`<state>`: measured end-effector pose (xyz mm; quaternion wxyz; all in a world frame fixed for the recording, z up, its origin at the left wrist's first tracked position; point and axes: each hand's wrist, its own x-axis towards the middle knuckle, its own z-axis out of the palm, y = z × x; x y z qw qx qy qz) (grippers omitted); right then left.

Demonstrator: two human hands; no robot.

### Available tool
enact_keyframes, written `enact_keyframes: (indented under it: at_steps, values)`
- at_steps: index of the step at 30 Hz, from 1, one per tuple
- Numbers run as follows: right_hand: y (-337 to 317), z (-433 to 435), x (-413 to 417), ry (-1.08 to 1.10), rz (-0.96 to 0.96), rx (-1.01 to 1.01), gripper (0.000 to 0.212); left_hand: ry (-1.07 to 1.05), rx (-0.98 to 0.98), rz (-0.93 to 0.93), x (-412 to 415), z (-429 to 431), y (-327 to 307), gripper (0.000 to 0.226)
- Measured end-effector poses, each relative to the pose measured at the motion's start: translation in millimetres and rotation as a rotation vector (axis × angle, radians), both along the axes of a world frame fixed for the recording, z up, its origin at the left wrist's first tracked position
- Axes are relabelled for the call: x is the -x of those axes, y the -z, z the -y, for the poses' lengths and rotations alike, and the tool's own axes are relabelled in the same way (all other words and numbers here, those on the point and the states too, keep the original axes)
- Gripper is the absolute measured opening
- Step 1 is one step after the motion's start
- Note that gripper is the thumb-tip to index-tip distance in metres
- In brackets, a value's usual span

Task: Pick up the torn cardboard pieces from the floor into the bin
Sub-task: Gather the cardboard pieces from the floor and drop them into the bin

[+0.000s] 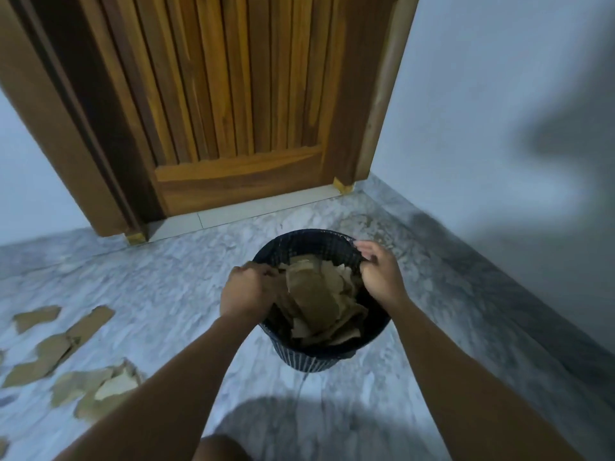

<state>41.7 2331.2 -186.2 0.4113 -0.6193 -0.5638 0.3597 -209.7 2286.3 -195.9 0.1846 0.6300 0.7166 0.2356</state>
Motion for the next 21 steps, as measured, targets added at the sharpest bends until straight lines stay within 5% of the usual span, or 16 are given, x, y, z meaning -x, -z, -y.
enact_keyframes:
  at_steps: [4,8,15,21]
  values:
    - [22,22,-28,0.194,0.325,0.018,0.05,-0.202,0.173,0.291,3,4,24,0.067]
    - [56,36,-37,0.178,0.146,0.337,0.059,-0.196,0.338,0.672,2,10,38,0.069]
    - [66,10,4,0.043,0.052,0.282,0.06,-0.249,0.226,0.693,47,13,36,0.054]
    - [50,-24,117,-0.148,0.05,0.274,0.058,-0.431,0.169,0.682,141,28,25,0.062]
